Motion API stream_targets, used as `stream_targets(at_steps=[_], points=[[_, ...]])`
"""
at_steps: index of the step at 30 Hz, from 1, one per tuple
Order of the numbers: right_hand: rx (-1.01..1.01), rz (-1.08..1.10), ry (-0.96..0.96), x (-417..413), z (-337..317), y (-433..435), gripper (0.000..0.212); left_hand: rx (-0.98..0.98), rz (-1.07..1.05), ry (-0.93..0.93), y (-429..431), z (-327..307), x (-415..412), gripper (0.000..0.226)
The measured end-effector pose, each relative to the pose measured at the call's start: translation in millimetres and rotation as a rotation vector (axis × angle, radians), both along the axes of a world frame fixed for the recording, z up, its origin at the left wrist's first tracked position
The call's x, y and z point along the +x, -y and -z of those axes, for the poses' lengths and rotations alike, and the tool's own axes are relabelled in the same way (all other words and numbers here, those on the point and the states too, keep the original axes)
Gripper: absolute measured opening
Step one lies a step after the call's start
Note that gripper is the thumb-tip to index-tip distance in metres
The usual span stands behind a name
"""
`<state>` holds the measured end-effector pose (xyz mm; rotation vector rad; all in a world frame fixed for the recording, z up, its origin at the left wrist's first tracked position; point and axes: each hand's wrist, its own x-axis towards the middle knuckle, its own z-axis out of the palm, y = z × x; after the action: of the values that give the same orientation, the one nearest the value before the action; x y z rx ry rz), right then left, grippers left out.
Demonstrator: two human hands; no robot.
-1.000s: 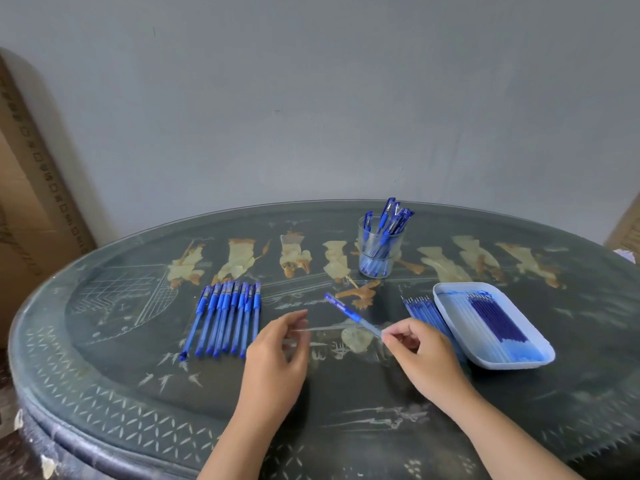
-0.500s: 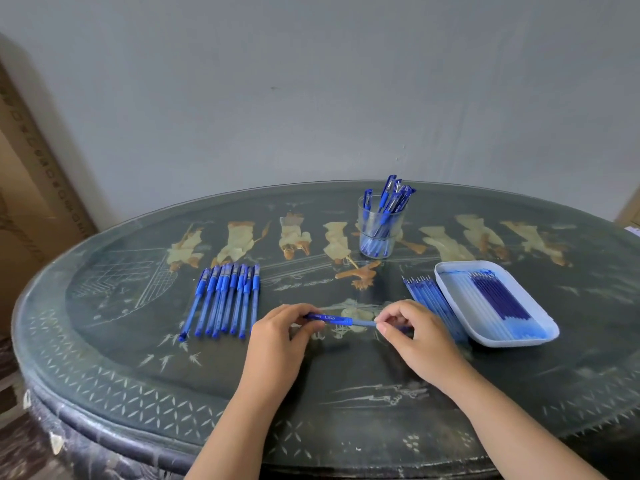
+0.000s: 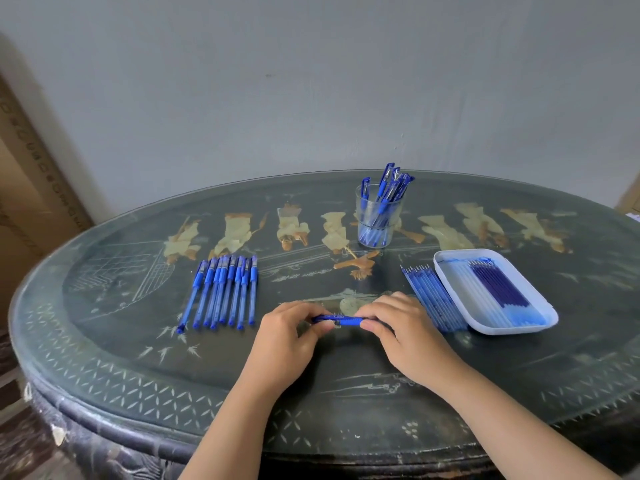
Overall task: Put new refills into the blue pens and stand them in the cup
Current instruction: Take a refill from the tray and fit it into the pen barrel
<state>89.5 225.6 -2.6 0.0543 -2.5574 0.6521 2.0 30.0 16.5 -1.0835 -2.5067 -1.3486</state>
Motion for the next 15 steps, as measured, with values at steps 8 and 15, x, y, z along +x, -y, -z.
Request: stream_targets(at_steps=[8, 15], points=[[0.073, 0.022, -0.114, 3.1, -2.8, 4.6, 0.022, -0.009, -0.012, 0.042, 0.7, -6.2, 4.0, 0.004], [0.142, 0.028, -0.174, 5.3, -3.0, 5.2, 0.025, -0.011, -0.021, 0.071, 1.7, -7.8, 4.9, 0.004]])
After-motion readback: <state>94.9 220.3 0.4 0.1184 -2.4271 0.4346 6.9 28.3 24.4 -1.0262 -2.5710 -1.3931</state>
